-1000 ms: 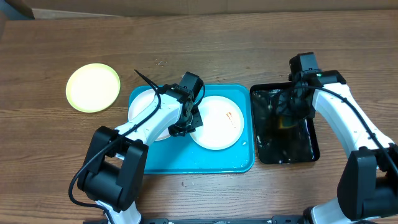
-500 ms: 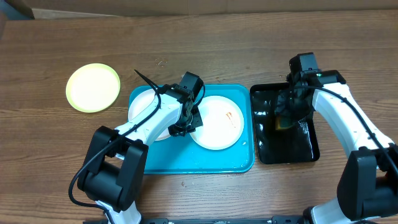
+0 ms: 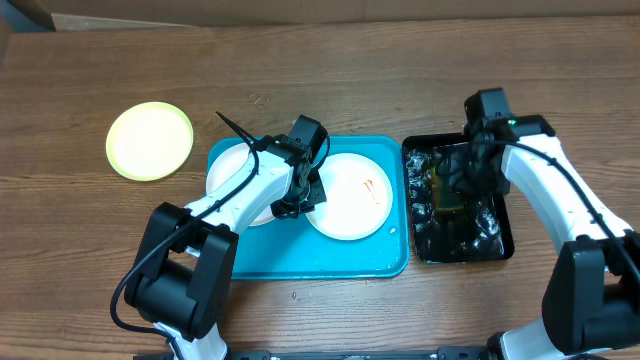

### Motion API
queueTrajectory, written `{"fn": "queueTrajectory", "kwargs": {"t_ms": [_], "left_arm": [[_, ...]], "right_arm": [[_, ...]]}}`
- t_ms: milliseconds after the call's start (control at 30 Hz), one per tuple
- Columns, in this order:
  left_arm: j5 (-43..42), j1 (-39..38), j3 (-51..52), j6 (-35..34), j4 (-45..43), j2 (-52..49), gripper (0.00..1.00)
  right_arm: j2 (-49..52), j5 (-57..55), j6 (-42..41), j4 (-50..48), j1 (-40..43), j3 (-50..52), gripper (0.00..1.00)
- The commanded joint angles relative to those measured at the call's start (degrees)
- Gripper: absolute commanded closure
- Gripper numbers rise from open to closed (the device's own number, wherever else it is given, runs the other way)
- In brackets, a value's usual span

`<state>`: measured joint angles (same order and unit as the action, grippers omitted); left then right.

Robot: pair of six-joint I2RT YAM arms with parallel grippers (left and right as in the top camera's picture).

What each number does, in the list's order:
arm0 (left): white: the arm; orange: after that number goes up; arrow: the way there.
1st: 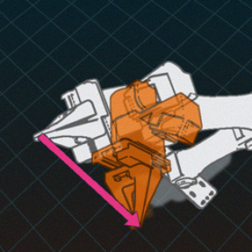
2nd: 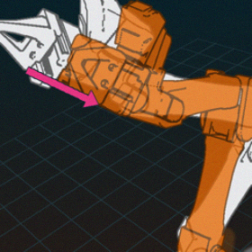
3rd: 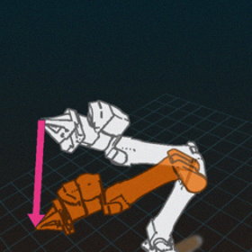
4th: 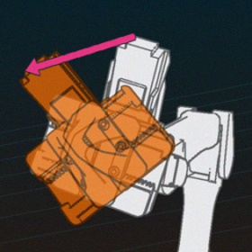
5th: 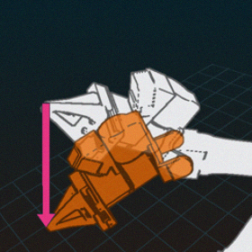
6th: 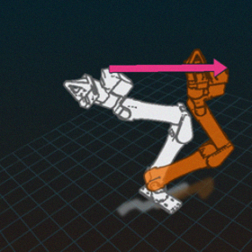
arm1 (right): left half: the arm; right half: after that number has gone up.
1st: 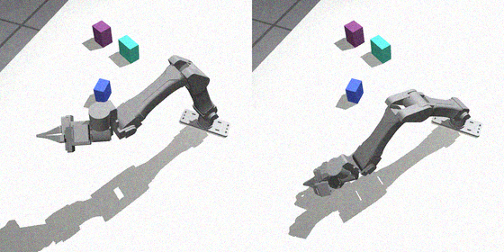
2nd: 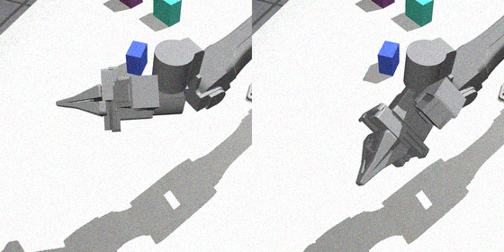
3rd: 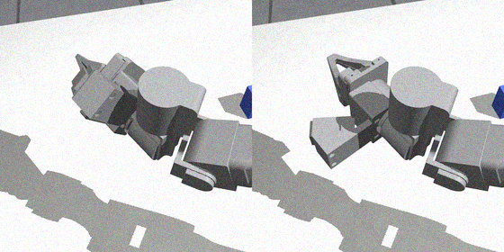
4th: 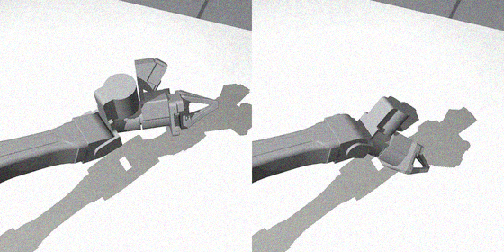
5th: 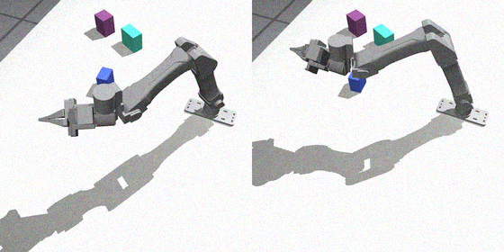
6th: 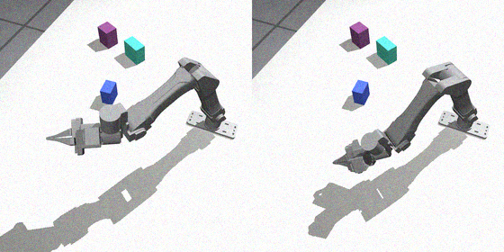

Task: Clean dirty plates on tray and stack at the side

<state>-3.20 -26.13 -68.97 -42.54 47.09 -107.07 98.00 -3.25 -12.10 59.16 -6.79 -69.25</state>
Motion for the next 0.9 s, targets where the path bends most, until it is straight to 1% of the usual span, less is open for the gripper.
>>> {"fn": "queueTrajectory", "kwargs": {"t_ms": [0, 200, 433, 567, 767, 833, 867], "left_arm": [[1.0, 0.5, 0.3, -0.7, -0.2, -1.0, 0.96], [0.6, 0.5, 0.3, -0.7, -0.7, -1.0, 0.96], [0.6, 0.5, 0.3, -0.7, -0.8, -1.0, 0.96], [0.6, 0.5, 0.3, -0.7, -0.9, -1.0, 0.96], [0.6, 0.5, 0.3, -0.7, -0.8, -1.0, 0.96], [0.6, 0.5, 0.3, -0.7, -0.8, -1.0, 0.96], [0.5, 0.5, 0.3, -0.7, -0.8, -1.0, 0.96]], "right_arm": [[-0.5, 1.8, -0.5, -1.6, 0.0, 1.1, 0.41], [0.0, 3.4, -0.5, -4.0, 0.0, 2.2, 0.42], [0.2, 3.5, -0.5, -13.9, 0.0, 9.4, 0.42], [0.2, 7.7, 0.2, -18.8, 0.0, 12.6, 0.42], [0.2, 6.2, 0.2, -20.8, 0.0, 13.9, 0.41], [0.2, 3.4, 0.2, -21.2, 0.0, 14.0, 0.46], [0.2, 2.2, 0.2, -21.4, 0.0, 14.0, 0.51]]}}
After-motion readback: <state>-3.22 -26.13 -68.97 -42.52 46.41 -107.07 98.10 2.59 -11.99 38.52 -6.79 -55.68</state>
